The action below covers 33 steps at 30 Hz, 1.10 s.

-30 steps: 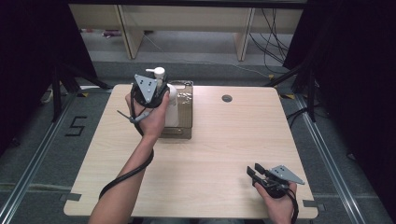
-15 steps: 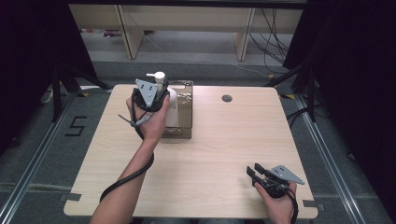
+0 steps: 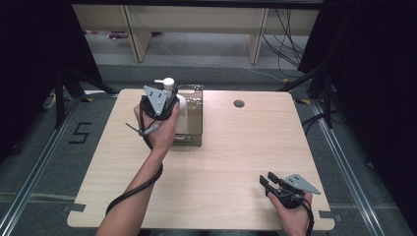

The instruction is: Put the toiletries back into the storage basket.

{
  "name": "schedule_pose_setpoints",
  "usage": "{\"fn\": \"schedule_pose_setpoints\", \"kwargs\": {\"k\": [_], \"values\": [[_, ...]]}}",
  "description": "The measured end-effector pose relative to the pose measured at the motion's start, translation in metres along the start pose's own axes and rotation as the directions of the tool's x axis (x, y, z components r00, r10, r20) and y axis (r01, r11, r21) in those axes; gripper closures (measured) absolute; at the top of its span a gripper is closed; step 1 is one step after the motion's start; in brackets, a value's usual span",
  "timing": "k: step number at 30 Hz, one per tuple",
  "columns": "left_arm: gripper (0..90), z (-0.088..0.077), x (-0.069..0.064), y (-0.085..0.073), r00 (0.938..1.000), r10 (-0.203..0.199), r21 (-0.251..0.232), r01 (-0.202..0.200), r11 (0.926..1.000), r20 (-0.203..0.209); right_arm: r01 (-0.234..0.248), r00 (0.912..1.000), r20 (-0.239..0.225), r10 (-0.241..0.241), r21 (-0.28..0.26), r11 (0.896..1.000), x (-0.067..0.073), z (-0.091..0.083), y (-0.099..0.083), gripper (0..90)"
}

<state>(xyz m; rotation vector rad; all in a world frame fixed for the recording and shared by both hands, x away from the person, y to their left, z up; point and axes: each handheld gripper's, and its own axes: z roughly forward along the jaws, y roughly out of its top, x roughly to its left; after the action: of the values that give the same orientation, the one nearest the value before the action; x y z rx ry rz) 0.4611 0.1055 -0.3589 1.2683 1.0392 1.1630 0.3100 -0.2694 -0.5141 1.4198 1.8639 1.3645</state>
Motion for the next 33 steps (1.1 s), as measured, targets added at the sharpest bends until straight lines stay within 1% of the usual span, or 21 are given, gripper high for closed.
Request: {"fn": "schedule_pose_setpoints", "kwargs": {"k": [1, 3, 8, 9, 10, 13, 14, 18, 24, 25, 30, 31, 33], "values": [[59.4, 0.000, -0.001, -0.001, 1.0000, 0.001, 0.001, -0.001, 1.0000, -0.001, 0.053, 0.9986, 0.009, -0.053, -0.009, 0.999, -0.004, 0.000, 0.001, 59.9], [59.4, -0.001, -0.001, -0.002, 1.0000, 0.006, 0.004, -0.006, 1.0000, -0.004, 0.059, 0.9982, 0.008, -0.059, -0.015, 0.998, -0.004, 0.001, 0.000, 59.9], [59.3, -0.001, -0.002, -0.005, 0.9999, 0.008, 0.012, -0.008, 0.9999, -0.010, 0.061, 0.9981, 0.011, -0.061, -0.015, 0.998, -0.004, 0.001, 0.000, 59.9], [59.3, -0.001, -0.003, -0.006, 0.9999, 0.008, 0.017, -0.008, 0.9998, -0.014, 0.047, 0.9989, 0.008, -0.047, -0.010, 0.999, -0.003, 0.001, 0.000, 59.9], [59.3, -0.001, -0.003, -0.007, 0.9999, 0.006, 0.018, -0.006, 0.9998, -0.015, 0.055, 0.9985, 0.008, -0.055, -0.012, 0.998, -0.004, 0.001, 0.000, 59.9], [59.3, -0.001, -0.004, -0.008, 0.9998, 0.008, 0.023, -0.008, 0.9997, -0.018, 0.059, 0.9982, 0.011, -0.059, -0.015, 0.998, -0.004, 0.001, 0.000, 59.9], [59.3, -0.002, -0.004, -0.010, 0.9998, 0.010, 0.026, -0.010, 0.9996, -0.018, 0.054, 0.9985, 0.008, -0.054, -0.012, 0.998, -0.004, 0.001, 0.000, 59.9], [59.2, -0.002, -0.005, -0.013, 0.9998, 0.010, 0.038, -0.009, 0.9992, -0.018, 0.063, 0.9979, 0.013, -0.063, -0.016, 0.998, -0.004, 0.001, 0.000, 59.9], [59.2, -0.001, -0.005, -0.016, 0.9998, 0.006, 0.052, -0.005, 0.9987, -0.018, 0.062, 0.9980, 0.012, -0.062, -0.015, 0.998, -0.004, 0.001, 0.001, 59.9], [59.1, -0.001, -0.006, -0.017, 0.9998, 0.012, 0.054, -0.011, 0.9985, -0.017, 0.061, 0.9981, 0.011, -0.061, -0.013, 0.998, -0.004, 0.001, 0.001, 59.9], [59.1, -0.001, -0.006, -0.020, 0.9998, 0.011, 0.066, -0.010, 0.9978, -0.014, 0.056, 0.9984, 0.007, -0.056, -0.011, 0.998, -0.003, 0.001, 0.000, 59.9], [59.1, -0.001, -0.006, -0.020, 0.9998, 0.011, 0.066, -0.010, 0.9978, -0.014, 0.063, 0.9979, 0.012, -0.063, -0.014, 0.998, -0.004, 0.001, 0.001, 59.9], [59.0, -0.001, -0.006, -0.021, 0.9998, 0.013, 0.073, -0.012, 0.9973, -0.013, 0.062, 0.9980, 0.012, -0.062, -0.015, 0.998, -0.004, 0.001, 0.001, 59.8]]}}
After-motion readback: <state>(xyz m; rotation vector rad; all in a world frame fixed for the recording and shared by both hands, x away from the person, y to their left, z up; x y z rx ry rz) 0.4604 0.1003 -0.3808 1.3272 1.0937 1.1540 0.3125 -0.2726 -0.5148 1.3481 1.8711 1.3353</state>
